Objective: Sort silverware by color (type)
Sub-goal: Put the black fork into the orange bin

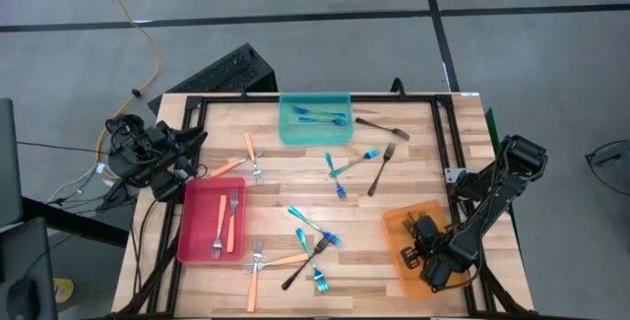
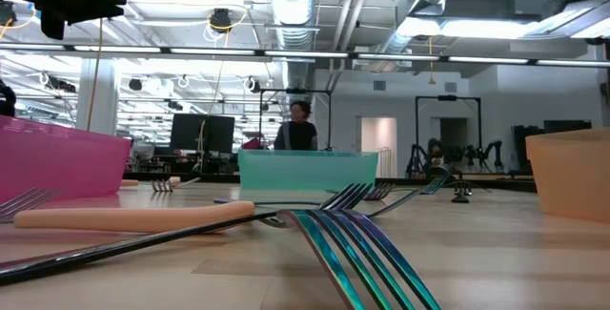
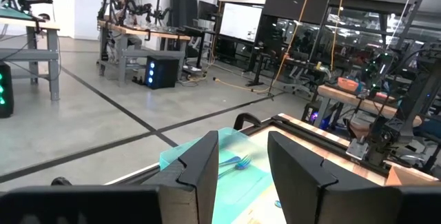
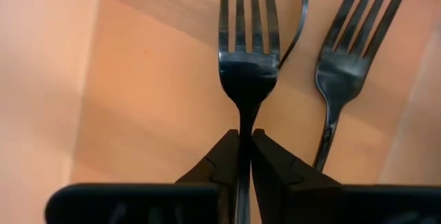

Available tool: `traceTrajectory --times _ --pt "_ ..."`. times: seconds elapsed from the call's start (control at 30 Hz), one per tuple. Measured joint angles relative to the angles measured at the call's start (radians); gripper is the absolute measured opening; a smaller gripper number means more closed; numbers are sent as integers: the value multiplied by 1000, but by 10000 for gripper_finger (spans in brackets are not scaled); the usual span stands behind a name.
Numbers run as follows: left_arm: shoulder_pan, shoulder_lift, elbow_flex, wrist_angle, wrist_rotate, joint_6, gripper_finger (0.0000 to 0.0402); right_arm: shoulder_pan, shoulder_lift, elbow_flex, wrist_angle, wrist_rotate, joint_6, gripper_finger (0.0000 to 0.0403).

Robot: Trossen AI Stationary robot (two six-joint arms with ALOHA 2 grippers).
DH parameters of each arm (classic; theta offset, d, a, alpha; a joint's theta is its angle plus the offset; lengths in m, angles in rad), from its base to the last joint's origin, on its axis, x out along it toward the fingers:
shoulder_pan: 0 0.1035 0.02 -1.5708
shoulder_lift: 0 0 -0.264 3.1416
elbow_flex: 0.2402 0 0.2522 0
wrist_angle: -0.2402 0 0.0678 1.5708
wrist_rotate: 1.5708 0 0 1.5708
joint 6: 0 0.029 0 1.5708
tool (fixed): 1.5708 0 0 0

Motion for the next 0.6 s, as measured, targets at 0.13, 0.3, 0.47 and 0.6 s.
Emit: traceTrajectory --times 0.13,0.3,0.47,0.6 --pt "0 0 0 0 0 0 112 -2 0 0 6 -27 -35 105" --pt "0 0 0 0 0 0 112 -22 0 0 23 -75 -71 154" --pt "0 0 0 0 0 0 112 -53 0 44 12 -75 -161 170" --pt "0 0 0 -1 0 0 112 -87 -1 109 -67 -74 -239 167"
